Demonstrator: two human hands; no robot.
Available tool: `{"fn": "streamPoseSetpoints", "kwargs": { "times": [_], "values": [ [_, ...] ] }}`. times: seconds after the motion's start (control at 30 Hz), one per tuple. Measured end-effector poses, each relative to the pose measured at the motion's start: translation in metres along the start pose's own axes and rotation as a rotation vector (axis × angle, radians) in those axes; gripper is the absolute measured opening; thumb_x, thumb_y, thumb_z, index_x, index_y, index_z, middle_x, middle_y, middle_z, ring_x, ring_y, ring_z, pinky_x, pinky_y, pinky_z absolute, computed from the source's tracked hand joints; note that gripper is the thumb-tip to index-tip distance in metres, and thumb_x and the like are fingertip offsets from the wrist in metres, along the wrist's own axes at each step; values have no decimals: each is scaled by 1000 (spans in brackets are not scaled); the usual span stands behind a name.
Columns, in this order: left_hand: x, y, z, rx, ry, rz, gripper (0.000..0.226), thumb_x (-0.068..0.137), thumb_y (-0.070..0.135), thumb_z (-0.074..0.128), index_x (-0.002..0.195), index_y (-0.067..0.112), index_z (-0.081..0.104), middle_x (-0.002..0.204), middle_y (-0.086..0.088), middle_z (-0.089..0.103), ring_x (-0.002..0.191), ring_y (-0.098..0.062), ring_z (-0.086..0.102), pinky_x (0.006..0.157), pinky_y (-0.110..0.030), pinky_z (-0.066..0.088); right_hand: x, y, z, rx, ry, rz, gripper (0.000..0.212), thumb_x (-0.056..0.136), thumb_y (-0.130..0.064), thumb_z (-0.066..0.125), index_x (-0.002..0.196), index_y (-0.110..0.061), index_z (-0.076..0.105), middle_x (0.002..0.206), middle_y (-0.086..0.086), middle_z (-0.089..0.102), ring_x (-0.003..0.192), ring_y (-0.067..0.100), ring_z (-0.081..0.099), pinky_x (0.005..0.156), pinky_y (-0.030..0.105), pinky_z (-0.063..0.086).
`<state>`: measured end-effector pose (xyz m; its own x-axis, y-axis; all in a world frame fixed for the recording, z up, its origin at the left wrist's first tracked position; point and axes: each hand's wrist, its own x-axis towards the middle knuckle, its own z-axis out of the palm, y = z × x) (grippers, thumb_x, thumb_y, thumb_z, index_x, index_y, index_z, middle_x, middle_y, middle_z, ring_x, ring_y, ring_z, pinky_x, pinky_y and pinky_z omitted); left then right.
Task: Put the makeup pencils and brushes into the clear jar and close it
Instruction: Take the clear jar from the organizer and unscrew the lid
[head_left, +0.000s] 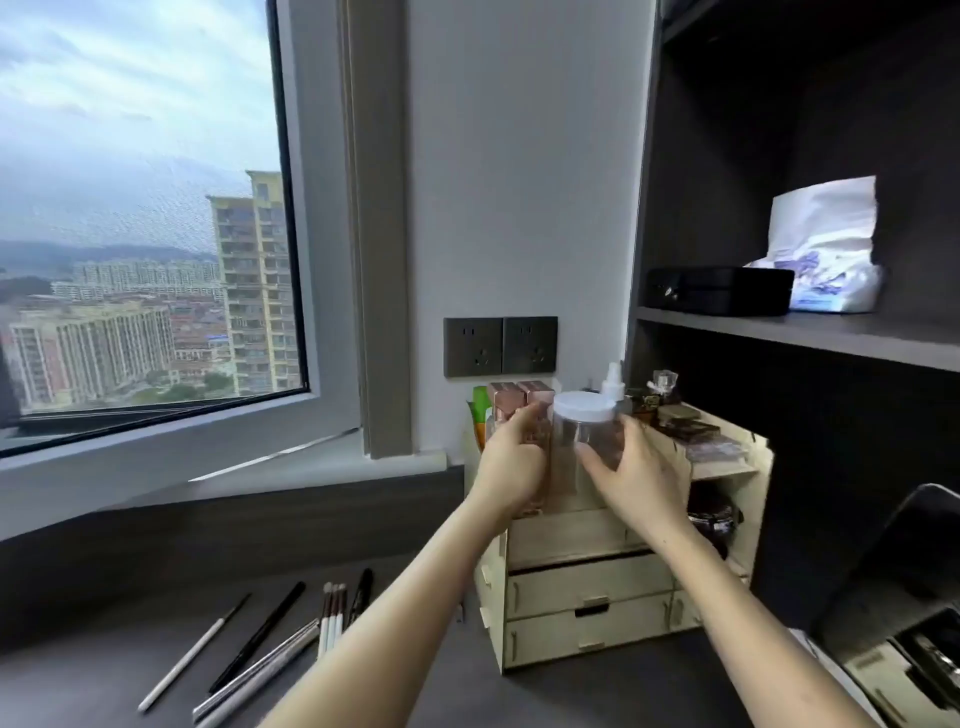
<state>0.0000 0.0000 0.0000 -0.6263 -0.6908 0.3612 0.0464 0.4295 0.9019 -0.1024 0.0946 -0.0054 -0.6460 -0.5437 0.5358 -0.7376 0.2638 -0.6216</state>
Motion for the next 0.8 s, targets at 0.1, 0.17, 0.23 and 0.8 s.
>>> {"fn": "streamPoseSetpoints", "kwargs": {
  "times": [0.1, 0.17, 0.23, 0.8],
  "values": [
    [1, 1, 8, 3, -52, 9, 63, 87, -7, 38, 144, 21, 40, 141, -4, 51, 120, -19, 53, 93, -33, 51, 7, 8, 9, 114, 9, 17, 58, 86, -34, 62, 135, -11, 40, 132, 9, 58, 120, 27, 55, 96, 37, 45],
    [-4, 5, 10, -35, -50, 13, 63, 88, -9, 36, 143, 21, 39, 142, -8, 50, 120, -22, 53, 93, -34, 52, 6, 8, 11, 142, 42, 22, 60, 83, -35, 65, 134, -12, 41, 129, 8, 60, 118, 26, 57, 96, 39, 47],
    [-11, 15, 10, -89, -27, 32, 62, 90, -9, 37, 143, 22, 39, 142, -9, 49, 123, -24, 51, 99, -38, 48, 2, 2, 5, 150, 118, -8, 62, 82, -35, 67, 134, -12, 42, 127, 7, 62, 115, 25, 59, 94, 37, 48],
    [-165, -44, -116, 622, 195, 404, 98, 62, 59, 69, 145, 39, 19, 123, 3, 53, 107, -16, 55, 85, -28, 46, -151, -102, 34, 875, -451, 201, 63, 71, -54, 66, 117, -18, 42, 93, 2, 65, 78, 15, 68, 67, 32, 57]
  ]
}}
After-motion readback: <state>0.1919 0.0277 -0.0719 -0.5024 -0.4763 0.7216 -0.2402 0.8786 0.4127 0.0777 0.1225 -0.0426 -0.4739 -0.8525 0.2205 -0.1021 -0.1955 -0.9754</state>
